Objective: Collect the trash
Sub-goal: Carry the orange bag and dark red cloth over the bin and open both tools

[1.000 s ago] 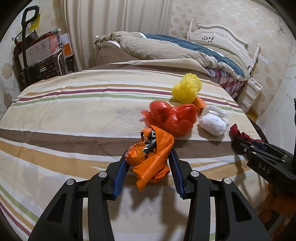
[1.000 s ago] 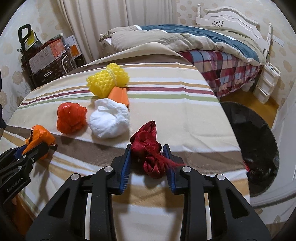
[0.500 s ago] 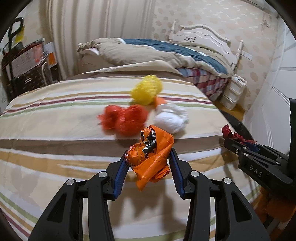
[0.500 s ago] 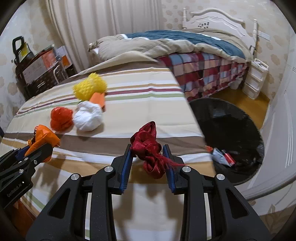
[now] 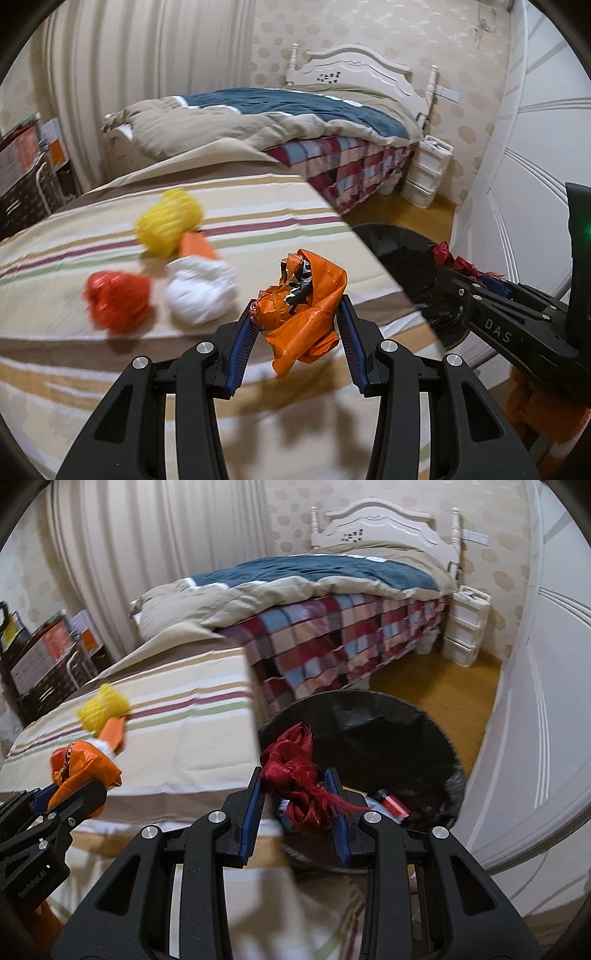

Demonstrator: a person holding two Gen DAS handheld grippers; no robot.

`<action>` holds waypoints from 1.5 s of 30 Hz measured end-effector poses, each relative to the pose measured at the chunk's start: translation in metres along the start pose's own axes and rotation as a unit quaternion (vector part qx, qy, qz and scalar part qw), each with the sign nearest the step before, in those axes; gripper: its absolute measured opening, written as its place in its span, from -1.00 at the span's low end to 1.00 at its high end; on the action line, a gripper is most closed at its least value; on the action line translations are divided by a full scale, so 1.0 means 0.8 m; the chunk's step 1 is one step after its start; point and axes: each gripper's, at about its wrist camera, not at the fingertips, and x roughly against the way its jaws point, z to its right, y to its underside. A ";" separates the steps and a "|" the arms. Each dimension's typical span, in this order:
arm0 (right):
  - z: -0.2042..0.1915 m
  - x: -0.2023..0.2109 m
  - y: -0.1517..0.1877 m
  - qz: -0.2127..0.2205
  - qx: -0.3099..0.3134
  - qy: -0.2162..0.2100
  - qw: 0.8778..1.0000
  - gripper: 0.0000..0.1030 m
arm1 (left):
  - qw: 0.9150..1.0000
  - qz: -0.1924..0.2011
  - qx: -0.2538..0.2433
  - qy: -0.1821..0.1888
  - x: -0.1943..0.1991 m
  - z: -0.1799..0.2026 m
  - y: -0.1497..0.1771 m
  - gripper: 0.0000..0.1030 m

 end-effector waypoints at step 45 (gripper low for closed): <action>0.124 -0.078 -0.030 -0.011 -0.064 0.061 0.996 0.18 | 0.998 -0.046 -0.040 -0.003 -0.129 0.104 -0.063 0.43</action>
